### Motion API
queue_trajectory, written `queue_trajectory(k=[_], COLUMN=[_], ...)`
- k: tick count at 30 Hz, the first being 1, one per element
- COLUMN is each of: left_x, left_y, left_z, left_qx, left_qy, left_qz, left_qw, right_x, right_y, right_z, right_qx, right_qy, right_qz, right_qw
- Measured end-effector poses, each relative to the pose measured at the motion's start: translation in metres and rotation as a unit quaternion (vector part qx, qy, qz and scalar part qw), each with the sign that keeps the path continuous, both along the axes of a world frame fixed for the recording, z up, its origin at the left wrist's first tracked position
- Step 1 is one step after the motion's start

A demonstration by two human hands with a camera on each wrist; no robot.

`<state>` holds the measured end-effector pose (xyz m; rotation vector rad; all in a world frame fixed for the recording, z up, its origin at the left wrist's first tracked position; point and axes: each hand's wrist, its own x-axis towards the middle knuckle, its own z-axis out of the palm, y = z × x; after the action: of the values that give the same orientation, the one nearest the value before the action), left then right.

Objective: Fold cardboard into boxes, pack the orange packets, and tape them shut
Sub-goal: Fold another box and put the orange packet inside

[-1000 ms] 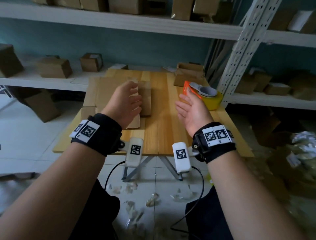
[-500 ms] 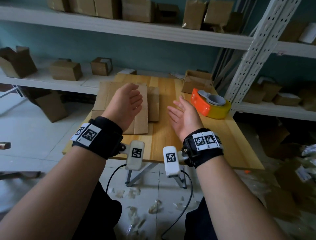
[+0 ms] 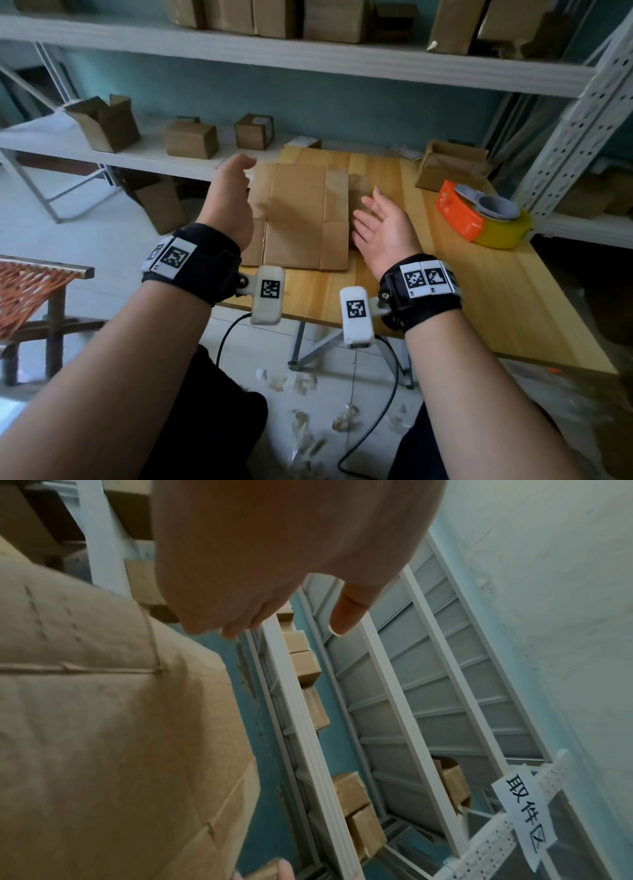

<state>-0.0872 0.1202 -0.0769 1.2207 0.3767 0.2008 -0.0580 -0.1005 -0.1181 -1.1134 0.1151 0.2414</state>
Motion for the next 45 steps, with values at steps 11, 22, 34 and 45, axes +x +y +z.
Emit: queue_trajectory(k=[11, 22, 34, 45], left_x=[0.003, -0.007, -0.019, -0.020], left_y=[0.040, 0.029, 0.019, -0.015], left_z=[-0.014, -0.008, 0.005, 0.012], left_qx=[-0.008, 0.007, -0.021, -0.100], left_qy=[0.098, 0.094, 0.000, -0.064], left_qz=[0.022, -0.051, -0.015, -0.014], left_qw=[0.995, 0.994, 1.000, 0.993], right_x=[0.004, -0.005, -0.003, -0.015], right_y=[0.018, 0.025, 0.015, -0.024], right_z=[-0.004, -0.001, 0.000, 0.015], right_qx=[0.034, 0.054, 0.098, 0.118], right_qy=[0.032, 0.036, 0.018, -0.025], right_qz=[-0.046, -0.076, -0.108, -0.125], right_qw=[0.998, 0.995, 0.989, 0.985])
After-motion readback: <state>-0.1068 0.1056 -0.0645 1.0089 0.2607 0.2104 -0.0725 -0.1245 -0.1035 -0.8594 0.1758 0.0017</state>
